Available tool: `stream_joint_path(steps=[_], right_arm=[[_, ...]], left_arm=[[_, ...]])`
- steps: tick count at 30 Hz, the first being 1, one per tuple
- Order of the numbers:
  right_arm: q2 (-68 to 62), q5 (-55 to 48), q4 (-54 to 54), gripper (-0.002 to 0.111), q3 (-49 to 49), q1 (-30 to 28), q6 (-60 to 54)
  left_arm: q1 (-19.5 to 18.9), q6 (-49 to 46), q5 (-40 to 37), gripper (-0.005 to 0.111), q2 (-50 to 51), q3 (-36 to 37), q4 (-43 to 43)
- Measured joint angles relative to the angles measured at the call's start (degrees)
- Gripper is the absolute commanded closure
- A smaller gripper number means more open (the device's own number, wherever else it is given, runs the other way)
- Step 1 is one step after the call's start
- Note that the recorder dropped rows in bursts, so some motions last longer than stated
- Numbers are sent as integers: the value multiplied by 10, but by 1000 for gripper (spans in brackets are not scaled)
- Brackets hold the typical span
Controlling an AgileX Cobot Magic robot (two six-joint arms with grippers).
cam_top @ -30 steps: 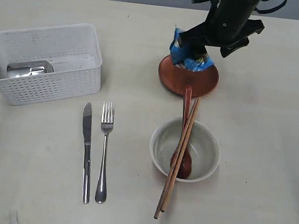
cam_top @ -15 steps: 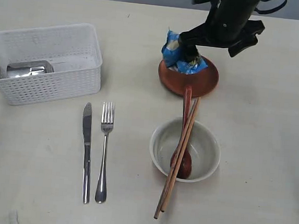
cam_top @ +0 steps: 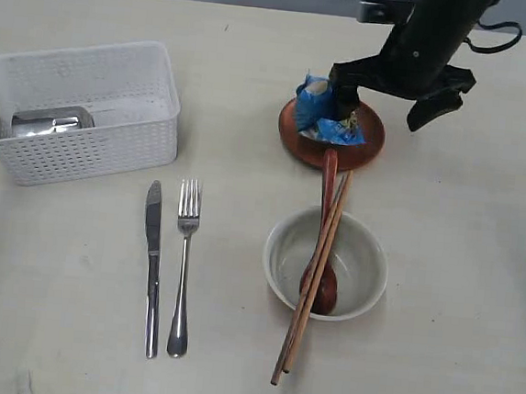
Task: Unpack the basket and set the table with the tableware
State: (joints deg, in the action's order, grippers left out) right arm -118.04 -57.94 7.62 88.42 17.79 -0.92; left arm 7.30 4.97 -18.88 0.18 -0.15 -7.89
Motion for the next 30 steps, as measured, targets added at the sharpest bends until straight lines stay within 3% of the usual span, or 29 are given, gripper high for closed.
stream_joint_path(steps=[4, 13, 22, 30], right_arm=[[0, -3, 51, 5, 0, -20, -57], [-10, -3, -27, 5, 0, -22, -41], [-10, -1, 52, 5, 5, -26, -101], [-10, 3, -5, 3, 7, -27, -16]], left_arm=[[0, 0, 0, 107, 0, 0, 0], [0, 0, 0, 107, 0, 0, 0], [0, 0, 0, 107, 0, 0, 0], [0, 0, 0, 107, 0, 0, 0]])
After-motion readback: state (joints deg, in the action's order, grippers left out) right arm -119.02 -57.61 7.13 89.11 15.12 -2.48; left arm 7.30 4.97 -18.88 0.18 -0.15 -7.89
